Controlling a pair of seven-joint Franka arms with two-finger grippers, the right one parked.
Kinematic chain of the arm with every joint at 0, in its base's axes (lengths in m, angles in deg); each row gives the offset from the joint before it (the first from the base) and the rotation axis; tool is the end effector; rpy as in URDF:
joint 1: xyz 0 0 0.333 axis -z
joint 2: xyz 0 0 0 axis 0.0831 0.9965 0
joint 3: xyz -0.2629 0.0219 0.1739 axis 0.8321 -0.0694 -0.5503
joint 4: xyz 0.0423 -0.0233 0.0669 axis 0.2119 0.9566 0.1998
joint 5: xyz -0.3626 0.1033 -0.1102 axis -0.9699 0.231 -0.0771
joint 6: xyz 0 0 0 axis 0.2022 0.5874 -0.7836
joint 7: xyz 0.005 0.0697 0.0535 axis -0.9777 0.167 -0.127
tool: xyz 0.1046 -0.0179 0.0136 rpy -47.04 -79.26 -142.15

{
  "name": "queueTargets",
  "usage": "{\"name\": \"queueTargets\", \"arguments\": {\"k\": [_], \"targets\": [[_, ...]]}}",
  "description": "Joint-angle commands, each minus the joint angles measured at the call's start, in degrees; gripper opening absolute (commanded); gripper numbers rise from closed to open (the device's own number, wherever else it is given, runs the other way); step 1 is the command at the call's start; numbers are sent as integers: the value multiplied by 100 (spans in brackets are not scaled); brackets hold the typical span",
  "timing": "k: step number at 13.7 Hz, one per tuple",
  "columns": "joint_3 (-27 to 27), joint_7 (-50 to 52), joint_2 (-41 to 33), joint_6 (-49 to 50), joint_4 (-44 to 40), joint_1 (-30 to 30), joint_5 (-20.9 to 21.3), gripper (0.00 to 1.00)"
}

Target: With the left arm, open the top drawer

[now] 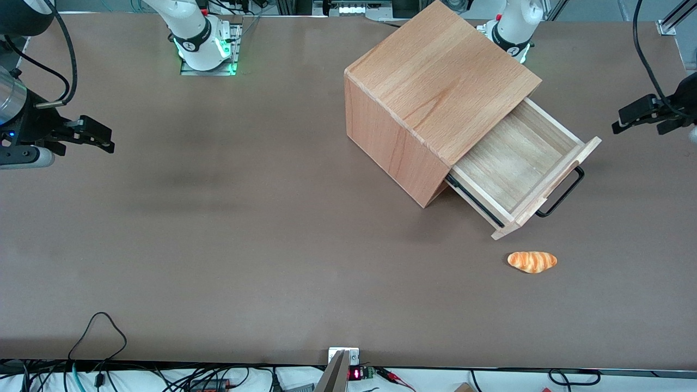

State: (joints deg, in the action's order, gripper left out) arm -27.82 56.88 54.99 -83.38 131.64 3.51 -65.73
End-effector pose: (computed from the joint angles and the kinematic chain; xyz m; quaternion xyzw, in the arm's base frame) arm 0.5390 0.0511 0.6125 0.9991 0.0215 -0.0271 0.0262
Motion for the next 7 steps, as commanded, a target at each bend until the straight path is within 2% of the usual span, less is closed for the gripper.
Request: {"name": "queueTargets", "arguments": {"k": [1,7], "targets": [[36,136,83,86,-147,60,271,100],[36,154,101,42,-147,60,351,100]]}}
